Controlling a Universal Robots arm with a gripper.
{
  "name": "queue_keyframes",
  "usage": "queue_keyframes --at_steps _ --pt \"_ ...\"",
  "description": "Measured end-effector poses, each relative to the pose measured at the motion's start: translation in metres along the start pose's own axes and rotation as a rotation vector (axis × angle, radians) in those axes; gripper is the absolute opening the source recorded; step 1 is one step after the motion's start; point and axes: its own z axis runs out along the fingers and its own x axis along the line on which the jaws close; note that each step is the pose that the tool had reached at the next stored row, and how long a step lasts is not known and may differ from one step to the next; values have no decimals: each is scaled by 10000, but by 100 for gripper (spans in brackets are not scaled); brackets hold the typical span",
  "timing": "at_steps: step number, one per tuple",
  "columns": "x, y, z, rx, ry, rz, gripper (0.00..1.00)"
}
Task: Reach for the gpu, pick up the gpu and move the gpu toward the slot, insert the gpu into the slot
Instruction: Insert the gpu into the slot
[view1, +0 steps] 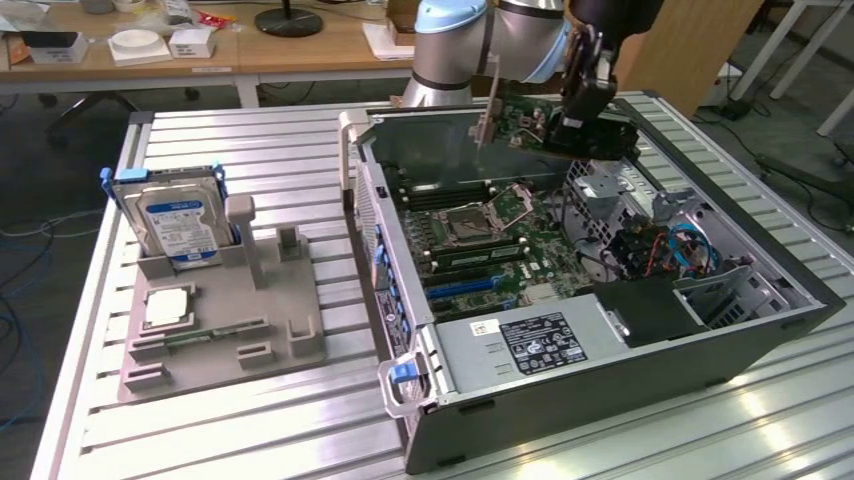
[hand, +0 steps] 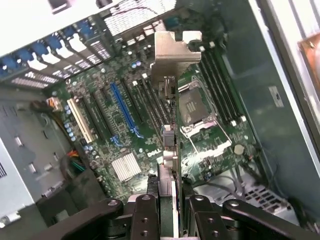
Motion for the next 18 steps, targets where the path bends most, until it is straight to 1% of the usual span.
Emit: queue_keyframes --at_steps 3,6,9,15,18 --pt "1 0 41 -25 8 -519 28" --pt "5 3 91 -39 12 -786 28" --pt "6 3 119 -75 24 -1314 28" --pt "10 4 208 -104 32 -2358 28" --pt "20 21 259 -106 30 -2541 28"
